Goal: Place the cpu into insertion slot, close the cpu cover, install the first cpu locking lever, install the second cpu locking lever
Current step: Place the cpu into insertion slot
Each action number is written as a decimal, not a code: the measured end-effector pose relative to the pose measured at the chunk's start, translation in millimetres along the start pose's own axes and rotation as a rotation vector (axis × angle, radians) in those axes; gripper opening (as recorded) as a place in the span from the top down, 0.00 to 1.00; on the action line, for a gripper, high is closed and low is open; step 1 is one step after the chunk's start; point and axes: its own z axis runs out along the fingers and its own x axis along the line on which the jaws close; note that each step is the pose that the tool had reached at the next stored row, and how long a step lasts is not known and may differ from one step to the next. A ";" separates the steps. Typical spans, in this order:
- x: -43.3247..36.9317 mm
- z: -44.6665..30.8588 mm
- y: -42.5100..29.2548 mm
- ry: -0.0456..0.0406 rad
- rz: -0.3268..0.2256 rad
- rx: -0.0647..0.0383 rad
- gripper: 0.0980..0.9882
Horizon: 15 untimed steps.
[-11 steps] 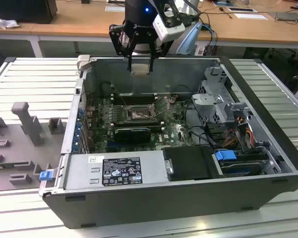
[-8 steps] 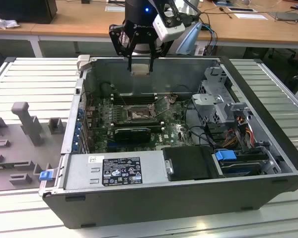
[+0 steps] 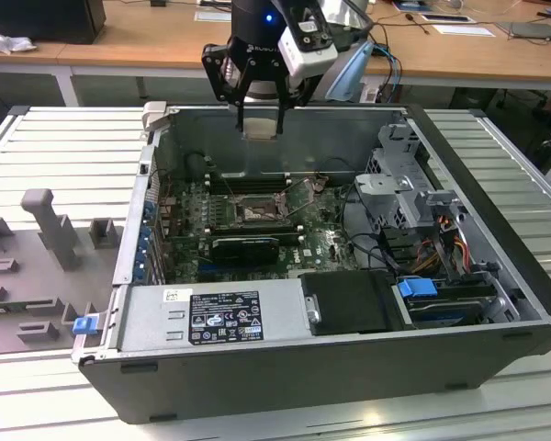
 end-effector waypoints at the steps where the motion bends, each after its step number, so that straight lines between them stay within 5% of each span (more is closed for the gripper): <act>1: 0.0 0.1 0.0 -0.0011 0.012 0.000 0.52; 15: -0.2 3.8 -0.4 -0.0187 0.194 0.005 0.52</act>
